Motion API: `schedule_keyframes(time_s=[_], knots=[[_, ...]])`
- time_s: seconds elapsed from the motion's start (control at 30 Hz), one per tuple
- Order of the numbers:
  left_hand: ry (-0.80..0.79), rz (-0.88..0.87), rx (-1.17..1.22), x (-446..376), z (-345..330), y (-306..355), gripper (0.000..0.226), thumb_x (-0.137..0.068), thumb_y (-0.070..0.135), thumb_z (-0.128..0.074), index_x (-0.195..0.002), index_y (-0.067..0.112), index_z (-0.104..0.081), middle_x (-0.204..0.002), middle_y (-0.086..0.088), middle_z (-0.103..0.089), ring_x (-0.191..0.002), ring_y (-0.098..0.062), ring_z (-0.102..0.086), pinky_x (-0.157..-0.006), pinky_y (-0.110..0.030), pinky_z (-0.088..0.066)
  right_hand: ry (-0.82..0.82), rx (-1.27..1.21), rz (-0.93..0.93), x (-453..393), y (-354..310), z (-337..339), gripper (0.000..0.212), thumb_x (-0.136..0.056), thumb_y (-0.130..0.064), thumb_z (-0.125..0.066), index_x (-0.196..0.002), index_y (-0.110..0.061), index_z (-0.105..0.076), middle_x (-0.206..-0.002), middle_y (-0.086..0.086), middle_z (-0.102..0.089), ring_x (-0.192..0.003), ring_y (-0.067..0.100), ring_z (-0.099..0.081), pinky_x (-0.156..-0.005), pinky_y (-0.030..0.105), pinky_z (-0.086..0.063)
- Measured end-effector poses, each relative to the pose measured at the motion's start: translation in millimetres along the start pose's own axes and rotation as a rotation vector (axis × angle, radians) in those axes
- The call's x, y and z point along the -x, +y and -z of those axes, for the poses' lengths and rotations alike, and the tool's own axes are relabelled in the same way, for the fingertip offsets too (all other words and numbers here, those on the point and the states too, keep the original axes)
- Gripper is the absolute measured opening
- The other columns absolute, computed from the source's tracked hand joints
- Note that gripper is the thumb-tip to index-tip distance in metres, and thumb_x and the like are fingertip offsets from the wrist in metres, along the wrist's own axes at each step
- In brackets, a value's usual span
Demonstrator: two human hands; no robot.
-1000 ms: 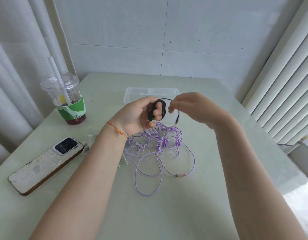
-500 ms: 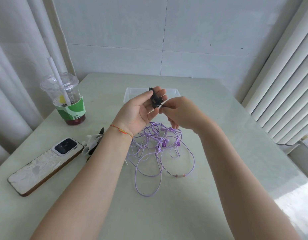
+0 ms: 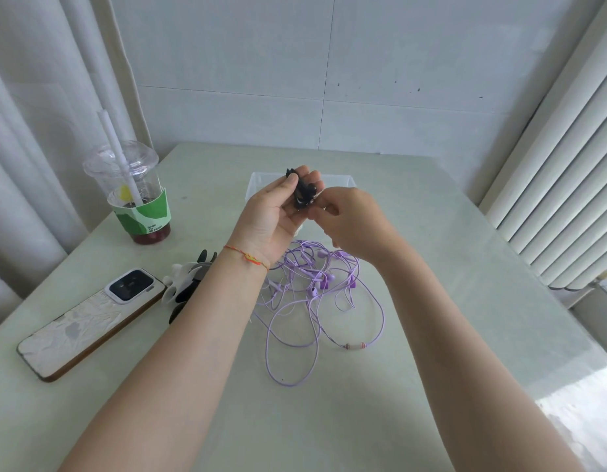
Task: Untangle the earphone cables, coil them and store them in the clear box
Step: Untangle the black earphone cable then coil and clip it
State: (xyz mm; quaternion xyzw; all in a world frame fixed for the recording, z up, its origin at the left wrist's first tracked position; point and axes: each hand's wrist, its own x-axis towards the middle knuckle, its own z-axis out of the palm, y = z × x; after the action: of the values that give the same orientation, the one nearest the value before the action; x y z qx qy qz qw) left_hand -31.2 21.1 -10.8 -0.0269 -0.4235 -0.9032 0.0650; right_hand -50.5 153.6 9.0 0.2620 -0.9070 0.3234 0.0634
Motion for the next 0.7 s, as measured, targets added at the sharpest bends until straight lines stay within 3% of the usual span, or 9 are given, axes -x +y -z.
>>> schedule_keyframes(time_s=[0.1, 0.23, 0.4, 0.7], knots=[[0.021, 0.029, -0.020, -0.3, 1.0, 0.8, 0.019, -0.100, 0.013, -0.045, -0.100, 0.010, -0.064, -0.090, -0.003, -0.073, -0.084, -0.016, -0.070, -0.074, -0.028, -0.055, -0.004, -0.013, 0.012, -0.2, 1.3, 1.5, 0.025, -0.094, -0.019, -0.050, -0.079, -0.001, -0.058, -0.078, 0.020, -0.063, -0.066, 0.032, -0.054, -0.064, 0.037, -0.047], [0.027, 0.101, -0.103, -0.2, 4.0, 1.3, 0.018, -0.099, 0.015, -0.049, -0.098, 0.011, -0.067, -0.092, -0.002, -0.073, -0.082, -0.013, -0.069, -0.073, -0.027, -0.058, 0.031, -0.037, -0.017, -1.0, 6.3, 3.3, 0.029, -0.093, -0.029, -0.057, -0.076, -0.007, -0.066, -0.057, 0.004, -0.048, -0.057, 0.024, -0.049, -0.057, 0.034, -0.041], [0.072, 0.185, -0.179, -0.5, 1.9, -3.1, 0.020, -0.097, 0.017, -0.049, -0.091, 0.015, -0.068, -0.084, 0.001, -0.071, -0.076, -0.009, -0.063, -0.068, -0.023, -0.054, 0.083, -0.060, -0.052, -2.9, 13.6, 4.2, 0.027, -0.084, -0.035, -0.069, -0.068, -0.013, -0.065, -0.058, -0.002, -0.054, -0.057, 0.022, -0.053, -0.057, 0.035, -0.045], [0.046, 0.199, -0.089, 0.0, -10.4, -11.6, 0.020, -0.096, 0.008, -0.049, -0.082, 0.006, -0.063, -0.074, -0.004, -0.055, -0.069, -0.012, -0.052, -0.067, -0.023, -0.048, 0.149, 0.045, -0.019, -0.4, 7.0, -5.7, 0.042, -0.079, -0.036, -0.070, -0.064, -0.021, -0.033, -0.065, -0.007, -0.043, -0.059, 0.014, -0.037, -0.054, 0.032, -0.031]])
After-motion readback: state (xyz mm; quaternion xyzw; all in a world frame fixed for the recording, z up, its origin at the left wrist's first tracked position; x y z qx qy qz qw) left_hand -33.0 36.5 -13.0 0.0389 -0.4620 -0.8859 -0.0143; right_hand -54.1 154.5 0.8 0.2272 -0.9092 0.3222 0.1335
